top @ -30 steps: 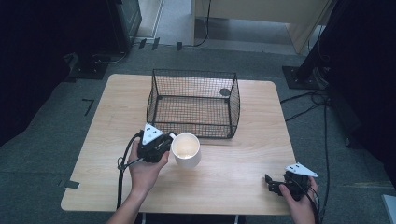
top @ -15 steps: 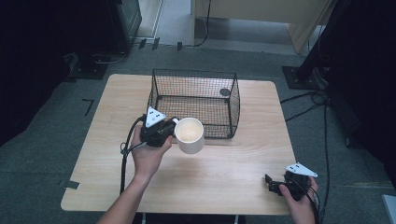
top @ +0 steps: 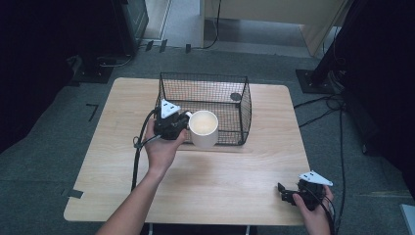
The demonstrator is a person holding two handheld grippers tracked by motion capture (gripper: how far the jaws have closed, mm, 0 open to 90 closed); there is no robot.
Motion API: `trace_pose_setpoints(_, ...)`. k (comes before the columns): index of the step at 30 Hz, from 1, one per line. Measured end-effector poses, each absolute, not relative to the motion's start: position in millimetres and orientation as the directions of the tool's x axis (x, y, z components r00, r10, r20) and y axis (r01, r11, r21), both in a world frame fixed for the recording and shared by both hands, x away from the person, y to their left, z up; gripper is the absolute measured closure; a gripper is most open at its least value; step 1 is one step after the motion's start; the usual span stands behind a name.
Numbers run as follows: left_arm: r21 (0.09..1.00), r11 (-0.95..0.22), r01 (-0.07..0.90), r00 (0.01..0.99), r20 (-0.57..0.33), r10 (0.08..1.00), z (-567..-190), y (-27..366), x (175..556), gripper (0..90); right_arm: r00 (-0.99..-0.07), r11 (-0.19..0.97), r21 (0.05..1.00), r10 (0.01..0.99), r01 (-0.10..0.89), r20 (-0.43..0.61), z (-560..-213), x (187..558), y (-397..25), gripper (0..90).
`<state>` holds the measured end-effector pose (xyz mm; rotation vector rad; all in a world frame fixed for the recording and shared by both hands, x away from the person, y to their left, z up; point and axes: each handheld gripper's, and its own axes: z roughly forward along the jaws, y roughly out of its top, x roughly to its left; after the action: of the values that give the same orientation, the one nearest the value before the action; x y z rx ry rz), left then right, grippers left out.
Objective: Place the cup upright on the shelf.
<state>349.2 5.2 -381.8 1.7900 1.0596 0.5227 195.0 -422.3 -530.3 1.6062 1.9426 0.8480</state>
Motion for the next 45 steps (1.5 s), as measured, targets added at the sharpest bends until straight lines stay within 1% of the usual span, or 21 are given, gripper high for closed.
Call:
trace_pose_setpoints(8, 0.887, -0.164, 0.432, 0.501, -0.084, 0.862, -381, -5, 377, 85.7, -0.198, 0.12, 0.719, 0.98, 0.684, 0.025, -530, 195, -422, 0.0)
trace_pose_setpoints(13, 0.879, -0.147, 0.453, 0.481, -0.102, 0.871, -387, -13, 395, 85.8, -0.198, 0.12, 0.719, 0.98, 0.684, 0.025, -530, 195, -422, 0.0)
trace_pose_setpoints(19, 0.877, -0.142, 0.459, 0.463, -0.1, 0.881, -389, -20, 409, 85.8, -0.197, 0.119, 0.719, 0.98, 0.684, 0.025, -530, 195, -422, 0.0)
trace_pose_setpoints(24, 0.877, -0.156, 0.455, 0.441, -0.069, 0.895, -389, -29, 426, 85.7, -0.198, 0.119, 0.72, 0.98, 0.684, 0.026, -530, 195, -422, 0.0)
trace_pose_setpoints(31, 0.877, -0.152, 0.455, 0.429, -0.066, 0.901, -393, -31, 447, 85.8, -0.205, 0.126, 0.72, 0.979, 0.683, 0.023, -530, 195, -422, 0.0)
trace_pose_setpoints(34, 0.874, -0.172, 0.455, 0.422, -0.041, 0.906, -397, -32, 454, 85.7, -0.204, 0.126, 0.72, 0.979, 0.683, 0.023, -530, 195, -422, 0.0)
trace_pose_setpoints(43, 0.888, -0.212, 0.408, 0.43, 0.018, 0.903, -405, -34, 471, 85.7, -0.205, 0.126, 0.72, 0.979, 0.683, 0.023, -530, 195, -422, 0.0)
trace_pose_setpoints(45, 0.89, -0.202, 0.408, 0.434, 0.005, 0.901, -407, -33, 475, 85.7, -0.205, 0.126, 0.72, 0.979, 0.683, 0.022, -530, 195, -422, 0.0)
